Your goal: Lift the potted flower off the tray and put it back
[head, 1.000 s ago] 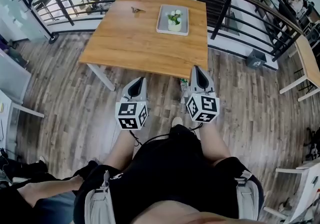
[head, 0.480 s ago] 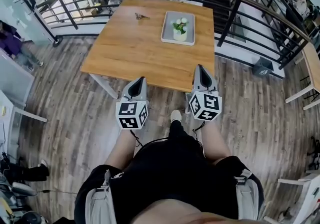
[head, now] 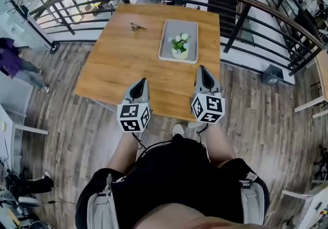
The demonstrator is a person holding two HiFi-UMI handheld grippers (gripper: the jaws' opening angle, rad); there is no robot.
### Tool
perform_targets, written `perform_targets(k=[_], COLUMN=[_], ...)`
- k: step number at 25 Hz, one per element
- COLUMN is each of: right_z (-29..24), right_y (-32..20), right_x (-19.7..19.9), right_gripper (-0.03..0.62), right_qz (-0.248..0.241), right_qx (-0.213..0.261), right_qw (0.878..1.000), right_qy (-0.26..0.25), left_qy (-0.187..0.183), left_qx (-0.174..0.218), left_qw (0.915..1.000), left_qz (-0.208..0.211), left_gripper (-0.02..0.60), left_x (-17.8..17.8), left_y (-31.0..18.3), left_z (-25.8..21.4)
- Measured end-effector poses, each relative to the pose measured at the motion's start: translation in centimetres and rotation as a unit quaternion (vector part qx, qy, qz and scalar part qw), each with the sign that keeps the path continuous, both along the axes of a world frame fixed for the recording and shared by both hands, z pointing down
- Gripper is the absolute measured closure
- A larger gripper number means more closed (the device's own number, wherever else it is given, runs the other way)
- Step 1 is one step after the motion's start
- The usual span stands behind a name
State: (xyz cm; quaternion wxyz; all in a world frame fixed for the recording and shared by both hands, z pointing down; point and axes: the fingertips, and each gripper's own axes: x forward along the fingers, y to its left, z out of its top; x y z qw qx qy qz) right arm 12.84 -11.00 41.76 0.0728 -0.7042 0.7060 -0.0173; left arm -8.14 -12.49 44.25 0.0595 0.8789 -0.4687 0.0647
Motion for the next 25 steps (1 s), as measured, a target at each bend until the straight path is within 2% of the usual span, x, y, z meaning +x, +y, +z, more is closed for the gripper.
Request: perform_targets(k=[6, 10, 15, 22, 23, 25], right_z=[-1.3, -1.7, -1.2, -1.6, -1.7, -1.9], right_y=[-8.3, -12.4, -14.9, -17.4, -17.7, -18.5], right_x=[2.8, 4.2, 4.5, 4.7, 4.4, 3.2], right_gripper=[0.597, 0.597, 0.597, 0.597, 0.578, 0.407], right_qz=[-0.011, -0.015, -0.005, 0.030, 0.027, 0.008], right_qx=[0.003, 0.001, -0.007, 0.006, 0.013, 0.024], right_qw=[1.000, 1.000, 1.000, 0.999, 0.999, 0.999], right_qy=[0.003, 0.003, 0.006, 0.021, 0.025, 0.028], left_qy=[0.004, 0.007, -0.006, -0.011, -0.009, -0.009], left_qx=[0.002, -0.003, -0.019, -0.014, -0.014, -0.016], left_qw=[1.0000, 1.0000, 0.9997, 0.9994, 0.9994, 0.9995], left_qz=[-0.002, -0.004, 0.013, 0.031, 0.030, 0.027], left_gripper=[0.569, 0.569, 0.569, 0.569, 0.569, 0.569], left_x=[3.6, 5.2, 5.9, 6.0, 5.8, 5.3], left_y=[-8.1, -11.5, -14.4, -17.1, -17.3, -17.6], left_z=[-1.1, -1.4, -0.4, -1.1, -1.1, -1.0])
